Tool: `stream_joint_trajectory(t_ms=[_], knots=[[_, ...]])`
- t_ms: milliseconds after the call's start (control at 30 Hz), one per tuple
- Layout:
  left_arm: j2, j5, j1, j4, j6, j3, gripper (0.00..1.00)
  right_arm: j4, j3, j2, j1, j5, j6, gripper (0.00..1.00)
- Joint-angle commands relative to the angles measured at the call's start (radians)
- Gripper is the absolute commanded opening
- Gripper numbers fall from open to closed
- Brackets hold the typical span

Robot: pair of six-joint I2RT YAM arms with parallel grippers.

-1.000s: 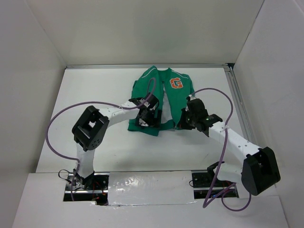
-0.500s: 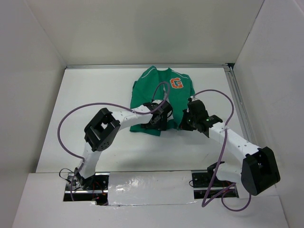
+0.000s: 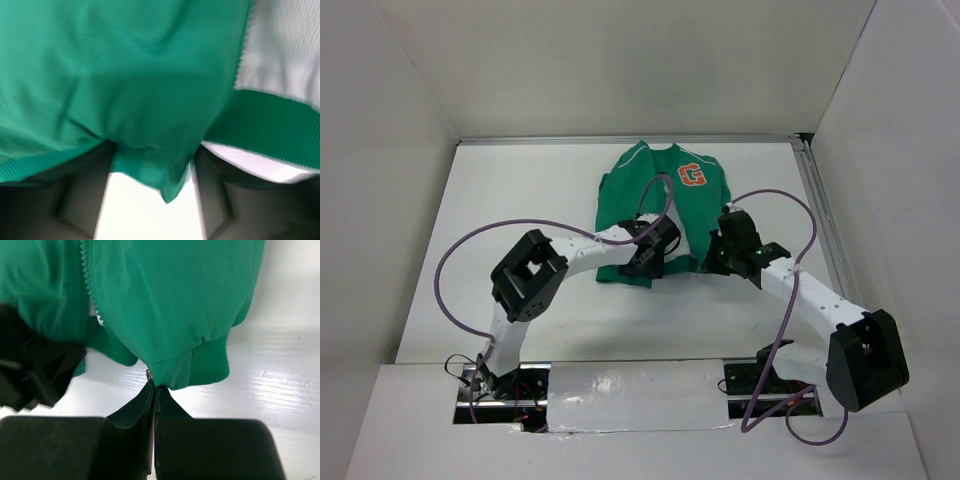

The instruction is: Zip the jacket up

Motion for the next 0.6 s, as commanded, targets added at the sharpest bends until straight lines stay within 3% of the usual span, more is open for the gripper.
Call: stream_joint_trajectory(t_ms=[0, 67, 167, 300, 433, 567], knots=[[-0.018, 0.219, -0.008, 0.001, 0.058, -0.122, 0.69, 0.030, -0.003, 0.001, -0.012, 0.029, 0.010, 0.00], [-0.061, 0.266, 0.002, 0.047, 0.080, -0.149, 0.65, 0.036, -0.009, -0.002, -0.016, 0.026, 0.014, 0.00], [-0.122, 0.367, 0.027, 0.136, 0.132, -0.208, 0.47, 0.041, -0.022, -0.008, -0.027, 0.021, 0.017, 0.00], [-0.124, 0.396, 0.048, 0.151, 0.158, -0.232, 0.22, 0.047, -0.036, -0.020, -0.033, 0.015, 0.015, 0.00], [-0.124, 0.463, 0.052, 0.174, 0.192, -0.243, 0.25, 0.048, -0.040, -0.017, -0.041, 0.007, 0.014, 0.00], [-0.148, 0.494, 0.052, 0.184, 0.197, -0.260, 0.43, 0.050, -0.043, -0.010, -0.039, 0.001, 0.017, 0.00]])
